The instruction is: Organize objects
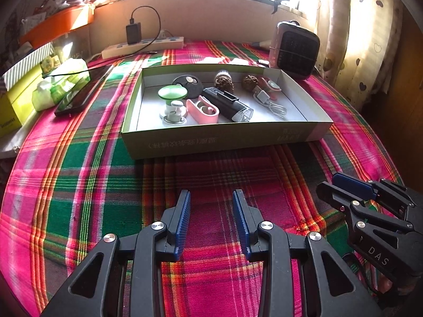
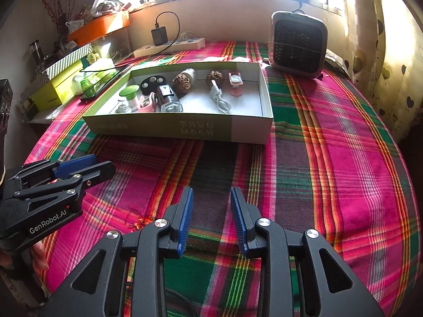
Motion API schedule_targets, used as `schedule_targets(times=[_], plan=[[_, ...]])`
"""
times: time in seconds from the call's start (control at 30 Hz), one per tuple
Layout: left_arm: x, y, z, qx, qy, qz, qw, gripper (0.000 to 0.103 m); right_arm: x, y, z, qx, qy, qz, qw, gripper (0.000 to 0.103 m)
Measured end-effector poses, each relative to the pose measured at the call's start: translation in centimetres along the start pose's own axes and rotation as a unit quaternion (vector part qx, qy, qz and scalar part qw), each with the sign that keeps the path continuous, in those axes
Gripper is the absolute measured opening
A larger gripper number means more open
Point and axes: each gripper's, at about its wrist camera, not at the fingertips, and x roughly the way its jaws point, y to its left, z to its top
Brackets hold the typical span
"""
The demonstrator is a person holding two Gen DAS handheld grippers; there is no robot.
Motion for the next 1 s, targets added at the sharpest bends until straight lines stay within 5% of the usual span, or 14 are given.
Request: schedule_targets(times=[0.3,1.0], plan=[[0.0,-0.2,-0.2,0.000,-0.012,0.011,0.9999,0.031,0.1,0.4,-0.3,-0.012,-0.011,-0.011,1.000,0.045],[0.2,-1.1,-0.5,0.015,-0.020,0.037,0.9990,0.033,0.2,0.4,-0.2,-0.012,-0.008,-0.032,0.999,0.050]])
